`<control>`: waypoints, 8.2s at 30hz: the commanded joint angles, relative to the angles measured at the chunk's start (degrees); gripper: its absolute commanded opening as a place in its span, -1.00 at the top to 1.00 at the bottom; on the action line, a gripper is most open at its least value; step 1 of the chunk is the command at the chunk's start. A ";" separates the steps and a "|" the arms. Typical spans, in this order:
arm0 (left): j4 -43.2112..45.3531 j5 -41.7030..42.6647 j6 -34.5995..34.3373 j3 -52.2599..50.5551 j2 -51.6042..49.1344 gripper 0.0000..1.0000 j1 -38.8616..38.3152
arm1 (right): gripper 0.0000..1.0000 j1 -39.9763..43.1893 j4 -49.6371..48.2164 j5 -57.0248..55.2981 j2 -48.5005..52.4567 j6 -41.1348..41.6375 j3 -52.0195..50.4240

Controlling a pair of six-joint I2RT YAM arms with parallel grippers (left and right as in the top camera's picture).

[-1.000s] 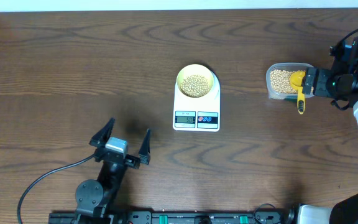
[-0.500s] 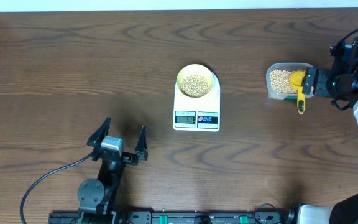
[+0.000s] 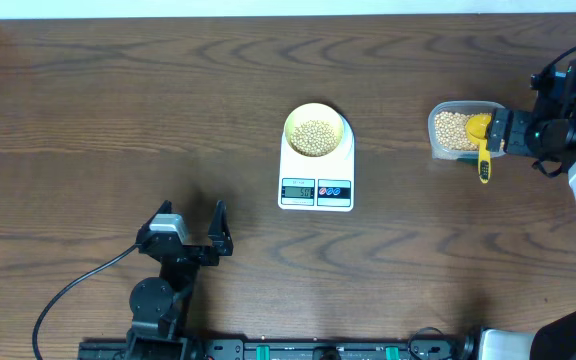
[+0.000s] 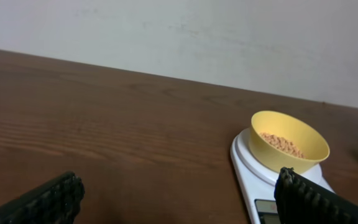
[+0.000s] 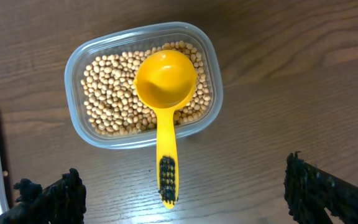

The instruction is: Scoop item into bowl and weigh 50g on scale

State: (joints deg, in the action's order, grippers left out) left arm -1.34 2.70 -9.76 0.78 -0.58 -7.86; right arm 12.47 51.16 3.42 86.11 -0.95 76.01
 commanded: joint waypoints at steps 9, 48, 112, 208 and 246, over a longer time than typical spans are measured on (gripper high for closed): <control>-2.93 -2.34 -2.80 -0.55 0.50 -0.99 0.46 | -0.99 0.20 -0.09 0.35 -0.26 -0.85 0.85; -2.84 -2.34 -2.82 -0.55 0.35 -0.99 0.94 | -0.99 0.20 -0.09 0.35 -0.26 -0.85 0.85; -2.86 -2.32 -2.82 -0.55 0.35 -0.99 0.94 | -0.98 -6.29 -20.83 2.12 -23.02 0.90 -17.77; -2.86 -2.34 -2.82 -0.55 0.35 -0.99 0.94 | -0.99 -4.26 -47.15 4.70 -85.81 -0.70 -75.69; -2.84 -2.32 -2.82 -0.55 0.35 -0.99 0.94 | -0.98 -4.26 -47.50 5.70 -85.79 -1.88 -75.69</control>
State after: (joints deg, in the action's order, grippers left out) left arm -1.93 2.15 -12.23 1.21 -0.58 -7.16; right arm 7.92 3.44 8.43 0.69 -3.53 0.38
